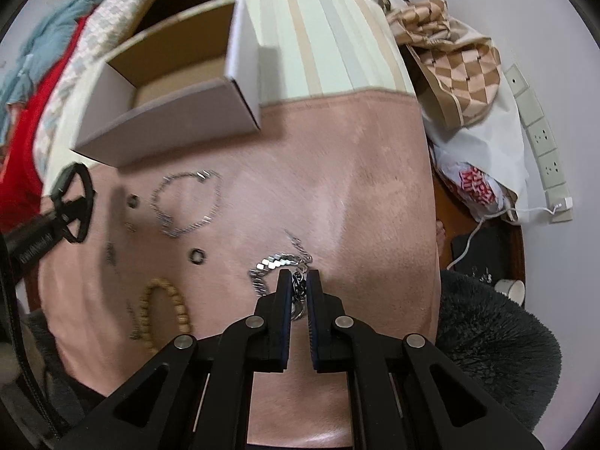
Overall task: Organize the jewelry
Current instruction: 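Carry the watch with the left tool into the cardboard box while the right tool drops the chain bracelet in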
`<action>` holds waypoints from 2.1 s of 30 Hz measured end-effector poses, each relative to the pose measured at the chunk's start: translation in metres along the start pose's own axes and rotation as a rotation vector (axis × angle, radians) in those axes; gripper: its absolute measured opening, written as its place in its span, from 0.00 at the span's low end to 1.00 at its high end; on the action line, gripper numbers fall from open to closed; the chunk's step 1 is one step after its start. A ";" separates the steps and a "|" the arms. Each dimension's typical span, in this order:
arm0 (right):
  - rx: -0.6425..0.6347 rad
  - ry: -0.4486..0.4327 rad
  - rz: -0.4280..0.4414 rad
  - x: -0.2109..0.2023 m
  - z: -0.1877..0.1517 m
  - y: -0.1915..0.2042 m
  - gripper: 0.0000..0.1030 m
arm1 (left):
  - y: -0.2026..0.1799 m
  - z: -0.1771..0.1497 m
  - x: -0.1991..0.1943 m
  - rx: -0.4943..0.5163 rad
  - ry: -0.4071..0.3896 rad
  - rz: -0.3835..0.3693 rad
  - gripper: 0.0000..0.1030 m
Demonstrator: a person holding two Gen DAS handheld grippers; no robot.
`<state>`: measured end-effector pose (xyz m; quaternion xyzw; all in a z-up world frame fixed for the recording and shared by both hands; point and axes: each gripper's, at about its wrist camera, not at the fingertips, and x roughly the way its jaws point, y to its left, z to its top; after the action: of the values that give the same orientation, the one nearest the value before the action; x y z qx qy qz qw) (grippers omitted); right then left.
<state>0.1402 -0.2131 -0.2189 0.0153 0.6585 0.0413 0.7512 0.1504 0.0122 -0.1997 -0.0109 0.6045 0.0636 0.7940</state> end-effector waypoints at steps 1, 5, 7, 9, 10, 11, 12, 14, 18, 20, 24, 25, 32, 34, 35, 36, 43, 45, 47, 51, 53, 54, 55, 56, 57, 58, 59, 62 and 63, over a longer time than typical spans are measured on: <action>0.000 -0.012 0.014 -0.007 0.001 0.002 0.07 | 0.001 -0.002 -0.007 0.003 -0.006 -0.009 0.14; -0.009 -0.060 0.052 -0.033 0.005 0.009 0.07 | -0.004 -0.006 -0.028 0.014 -0.026 -0.034 0.14; -0.004 -0.081 0.071 -0.044 0.009 0.008 0.07 | -0.005 -0.007 -0.042 0.016 -0.041 -0.051 0.14; 0.000 -0.097 0.096 -0.056 0.013 0.009 0.07 | -0.004 -0.003 -0.053 0.016 -0.060 -0.063 0.14; -0.002 -0.107 0.105 -0.063 0.015 0.010 0.07 | -0.004 0.000 -0.058 0.014 -0.067 -0.071 0.14; -0.005 -0.120 0.113 -0.070 0.018 0.010 0.07 | -0.003 0.004 -0.065 0.011 -0.077 -0.083 0.14; -0.007 -0.138 0.126 -0.080 0.022 0.012 0.07 | -0.003 0.009 -0.071 0.007 -0.086 -0.094 0.14; -0.016 -0.163 0.146 -0.095 0.031 0.014 0.07 | -0.002 0.020 -0.083 -0.004 -0.105 -0.117 0.14; -0.060 -0.228 0.175 -0.127 0.059 0.027 0.07 | -0.001 0.052 -0.097 -0.025 -0.135 -0.159 0.14; -0.090 -0.256 0.172 -0.137 0.077 0.037 0.07 | 0.000 0.067 -0.098 -0.035 -0.142 -0.172 0.14; -0.141 -0.282 0.147 -0.136 0.109 0.056 0.07 | -0.002 0.096 -0.089 -0.035 -0.136 -0.184 0.14; -0.151 -0.279 0.144 -0.132 0.120 0.060 0.07 | -0.003 0.102 -0.084 -0.033 -0.127 -0.184 0.14; -0.170 -0.227 0.158 -0.092 0.173 0.075 0.07 | -0.005 0.135 -0.045 -0.052 -0.046 -0.234 0.15; -0.154 -0.197 0.191 -0.080 0.184 0.074 0.07 | -0.004 0.142 -0.037 -0.067 -0.018 -0.259 0.16; -0.148 -0.181 0.205 -0.076 0.187 0.072 0.08 | -0.003 0.145 -0.034 -0.077 -0.004 -0.271 0.16; -0.139 -0.156 0.223 -0.068 0.194 0.071 0.08 | -0.001 0.147 -0.031 -0.085 0.002 -0.280 0.16; -0.132 -0.137 0.207 -0.054 0.192 0.063 0.68 | 0.008 0.144 -0.044 -0.077 -0.097 -0.170 0.78; -0.136 -0.153 0.157 -0.055 0.185 0.060 0.69 | 0.012 0.137 -0.047 -0.072 -0.117 -0.123 0.79; -0.138 -0.160 0.073 -0.050 0.174 0.060 0.86 | 0.014 0.130 -0.046 -0.068 -0.130 -0.078 0.96; -0.129 -0.147 -0.013 -0.035 0.155 0.060 0.94 | 0.017 0.110 -0.040 -0.050 -0.134 -0.003 1.00; -0.122 -0.129 -0.025 -0.024 0.146 0.061 0.94 | 0.019 0.102 -0.036 -0.044 -0.121 0.012 1.00; -0.118 -0.124 -0.030 -0.022 0.144 0.060 0.94 | 0.021 0.097 -0.034 -0.047 -0.113 0.020 1.00; -0.113 -0.124 -0.035 -0.019 0.140 0.060 0.94 | 0.023 0.094 -0.033 -0.049 -0.110 0.028 1.00; -0.107 -0.129 -0.041 -0.018 0.136 0.060 0.94 | 0.024 0.091 -0.033 -0.049 -0.110 0.034 1.00; -0.104 -0.134 -0.045 -0.018 0.134 0.061 0.94 | 0.025 0.088 -0.034 -0.050 -0.113 0.039 1.00; -0.102 -0.139 -0.050 -0.019 0.131 0.061 0.95 | 0.026 0.085 -0.035 -0.050 -0.119 0.045 1.00; -0.101 -0.147 -0.055 -0.021 0.128 0.062 0.95 | 0.027 0.083 -0.038 -0.051 -0.128 0.055 1.00; -0.100 -0.169 -0.071 -0.028 0.124 0.066 0.95 | 0.028 0.076 -0.045 -0.052 -0.153 0.071 1.00; -0.097 -0.173 -0.073 -0.030 0.123 0.066 0.95 | 0.028 0.076 -0.048 -0.051 -0.158 0.076 1.00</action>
<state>0.2553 -0.1458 -0.1677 -0.0416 0.5884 0.0443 0.8062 0.2075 0.0430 -0.1318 -0.0031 0.5380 0.1096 0.8358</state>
